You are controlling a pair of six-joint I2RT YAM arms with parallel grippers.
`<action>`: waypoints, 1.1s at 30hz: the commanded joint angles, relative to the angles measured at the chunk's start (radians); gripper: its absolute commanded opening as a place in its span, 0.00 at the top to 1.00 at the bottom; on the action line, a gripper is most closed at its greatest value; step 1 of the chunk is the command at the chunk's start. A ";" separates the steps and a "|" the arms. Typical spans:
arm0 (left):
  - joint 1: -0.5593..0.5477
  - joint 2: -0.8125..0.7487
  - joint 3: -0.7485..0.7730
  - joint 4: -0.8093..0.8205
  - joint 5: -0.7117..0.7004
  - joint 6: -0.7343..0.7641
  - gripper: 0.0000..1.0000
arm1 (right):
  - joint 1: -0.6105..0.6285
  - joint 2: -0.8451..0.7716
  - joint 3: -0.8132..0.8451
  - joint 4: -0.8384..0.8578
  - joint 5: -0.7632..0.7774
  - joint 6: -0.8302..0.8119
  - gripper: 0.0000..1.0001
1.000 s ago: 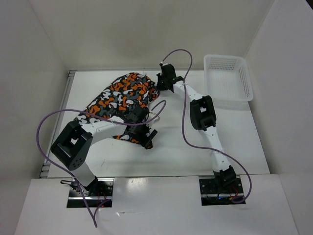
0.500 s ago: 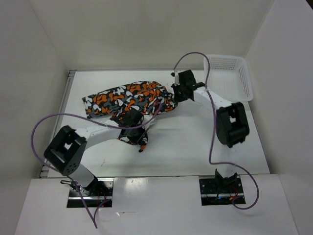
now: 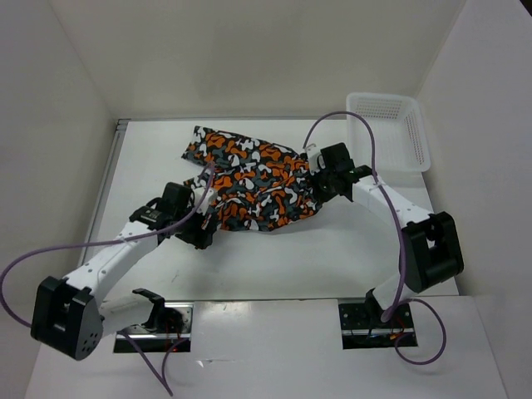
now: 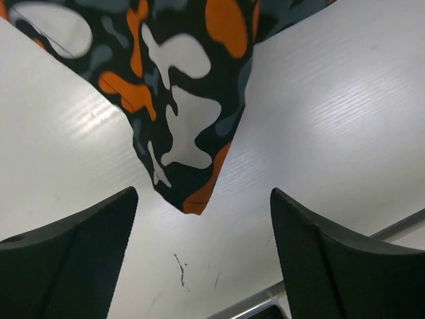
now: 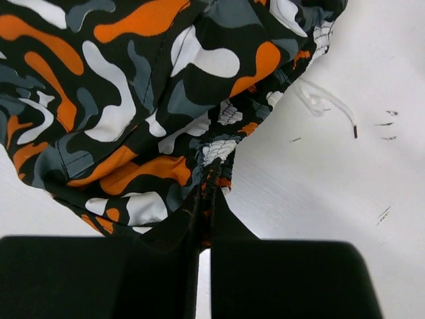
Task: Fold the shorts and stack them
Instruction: Move the shorts to the center of the board, then flatten the shorts out
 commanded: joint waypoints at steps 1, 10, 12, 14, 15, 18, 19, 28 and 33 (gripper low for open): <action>-0.005 0.090 -0.020 -0.006 -0.054 0.003 0.11 | 0.004 -0.068 -0.001 -0.011 -0.010 -0.065 1.00; -0.025 0.201 -0.067 0.155 -0.116 0.003 0.07 | 0.004 -0.137 -0.068 -0.010 -0.054 -0.102 1.00; -0.025 0.226 -0.078 0.221 -0.116 0.003 0.07 | 0.004 -0.137 -0.068 -0.010 -0.077 -0.111 1.00; -0.025 0.249 -0.067 0.261 -0.084 0.003 0.18 | 0.004 -0.137 -0.068 -0.010 -0.092 -0.111 1.00; -0.025 0.261 -0.067 0.270 -0.074 0.003 0.24 | 0.004 -0.137 -0.068 -0.010 -0.102 -0.120 1.00; -0.025 0.285 -0.082 0.263 -0.074 0.003 0.36 | 0.004 -0.137 -0.068 -0.010 -0.102 -0.131 1.00; -0.025 0.286 -0.095 0.243 -0.065 0.003 0.39 | 0.004 -0.146 -0.078 -0.019 -0.102 -0.146 1.00; -0.025 0.140 -0.095 0.094 -0.220 0.003 0.06 | -0.006 -0.204 -0.122 -0.089 0.027 -0.321 0.17; -0.035 0.048 -0.038 0.040 -0.187 0.003 0.01 | 0.004 -0.349 -0.087 -0.003 0.135 -0.489 0.14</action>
